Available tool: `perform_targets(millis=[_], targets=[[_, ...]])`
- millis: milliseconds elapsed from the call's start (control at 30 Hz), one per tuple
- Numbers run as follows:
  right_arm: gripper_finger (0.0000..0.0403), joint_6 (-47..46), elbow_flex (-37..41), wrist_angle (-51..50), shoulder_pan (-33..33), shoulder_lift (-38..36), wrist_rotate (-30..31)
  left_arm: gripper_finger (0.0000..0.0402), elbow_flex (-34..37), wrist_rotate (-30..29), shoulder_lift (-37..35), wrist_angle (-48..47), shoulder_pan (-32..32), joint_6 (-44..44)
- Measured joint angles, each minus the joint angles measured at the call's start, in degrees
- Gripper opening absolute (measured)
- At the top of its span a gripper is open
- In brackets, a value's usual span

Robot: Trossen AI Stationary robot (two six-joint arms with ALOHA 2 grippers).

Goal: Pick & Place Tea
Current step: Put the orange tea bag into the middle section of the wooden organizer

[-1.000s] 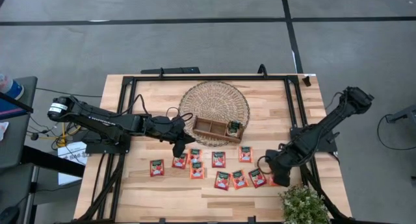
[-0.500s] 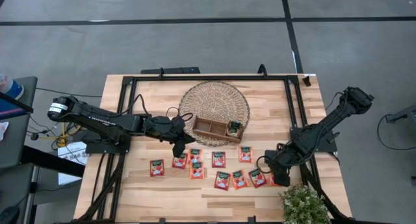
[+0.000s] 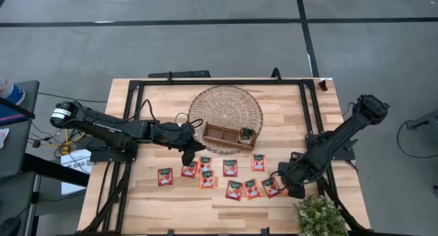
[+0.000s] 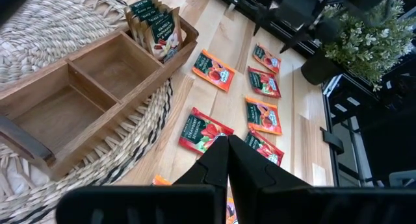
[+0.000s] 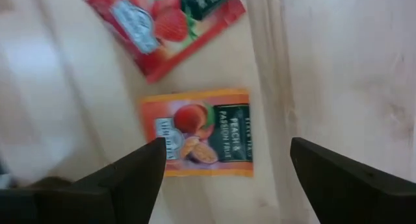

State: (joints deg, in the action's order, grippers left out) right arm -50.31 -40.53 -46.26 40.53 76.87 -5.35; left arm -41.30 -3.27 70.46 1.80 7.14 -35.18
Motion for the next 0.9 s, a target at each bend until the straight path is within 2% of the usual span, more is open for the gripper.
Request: perform_targets(millis=[300,433,633,900], targets=[[0.0316,2.90,-0.30,0.93,-0.06,11.56,0.28,0.0000,0.00,0.00,0.00,0.00,0.00,0.00],[0.0296,4.06,-0.61,1.06,-0.15,13.97,-1.35,0.0000,0.00,0.00,0.00,-0.02,0.00,0.00],[0.0229,3.44,0.02,1.79,-0.61,11.83,-0.58,0.0000,0.00,0.00,0.00,-0.03,0.00,0.00],[0.0089,1.88,0.22,1.32,-1.28,9.52,-0.67,0.0000,0.00,0.00,0.00,-0.01,0.00,-0.02]])
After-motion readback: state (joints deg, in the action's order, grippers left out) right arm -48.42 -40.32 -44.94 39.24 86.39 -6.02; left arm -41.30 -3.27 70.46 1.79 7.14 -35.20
